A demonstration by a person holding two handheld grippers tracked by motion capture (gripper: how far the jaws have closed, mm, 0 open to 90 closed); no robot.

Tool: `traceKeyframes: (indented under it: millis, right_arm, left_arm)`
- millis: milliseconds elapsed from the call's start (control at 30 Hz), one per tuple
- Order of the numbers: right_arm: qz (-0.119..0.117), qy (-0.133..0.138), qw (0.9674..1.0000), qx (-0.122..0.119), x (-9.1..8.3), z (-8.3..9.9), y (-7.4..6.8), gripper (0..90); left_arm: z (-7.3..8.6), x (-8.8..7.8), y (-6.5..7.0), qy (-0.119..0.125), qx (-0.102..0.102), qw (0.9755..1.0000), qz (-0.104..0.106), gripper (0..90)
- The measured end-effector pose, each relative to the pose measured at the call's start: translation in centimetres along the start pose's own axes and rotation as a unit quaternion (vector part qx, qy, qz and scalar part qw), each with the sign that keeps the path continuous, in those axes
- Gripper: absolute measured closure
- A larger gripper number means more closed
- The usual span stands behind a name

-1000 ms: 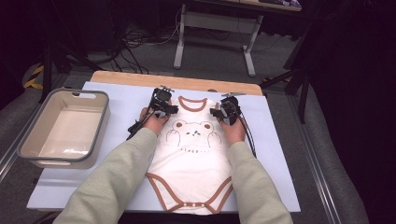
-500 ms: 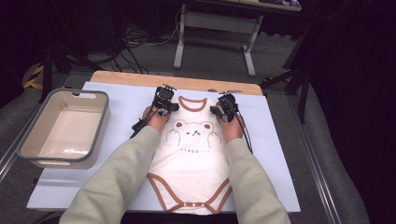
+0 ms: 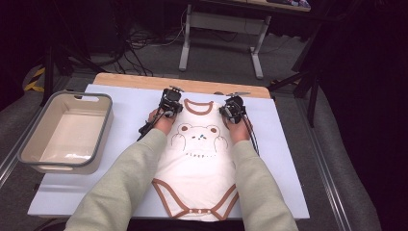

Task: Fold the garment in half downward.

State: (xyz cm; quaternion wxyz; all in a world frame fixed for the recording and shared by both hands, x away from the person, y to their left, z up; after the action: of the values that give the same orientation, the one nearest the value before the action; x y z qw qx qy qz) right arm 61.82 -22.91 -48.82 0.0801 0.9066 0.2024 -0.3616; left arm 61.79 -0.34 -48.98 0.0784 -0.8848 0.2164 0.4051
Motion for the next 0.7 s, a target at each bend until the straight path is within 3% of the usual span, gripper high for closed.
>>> traceKeyframes:
  millis: [133, 400, 700]
  right_arm:
    - [-0.001, 0.000, 0.9999, -0.014, -0.2, -0.1, 0.0, 86.5]
    - [0.003, 0.037, 0.9987, -0.034, -1.8, -1.5, -0.1, 87.2]
    - [-0.004, 0.087, 0.9956, -0.033, -4.5, -3.8, -0.1, 87.2]
  left_arm:
    - [-0.1, -0.3, 0.2, -0.005, 0.024, 0.9997, -0.003, 85.9]
    - [-1.7, -1.7, -0.3, 0.033, 0.037, 0.9987, -0.007, 86.5]
    - [-3.7, -4.1, -1.0, 0.083, 0.031, 0.9961, -0.002, 86.5]
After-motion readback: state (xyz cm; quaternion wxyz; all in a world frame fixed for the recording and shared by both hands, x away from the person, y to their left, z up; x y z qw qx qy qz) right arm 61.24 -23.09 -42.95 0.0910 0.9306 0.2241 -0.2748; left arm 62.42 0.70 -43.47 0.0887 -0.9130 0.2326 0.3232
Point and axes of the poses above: each handheld gripper's, and its own axes: x roughly forward along the jaws, z roughly out of its underside, y roughly to its right, the point moved 5 cm from there along x, roughly forward along the jaws
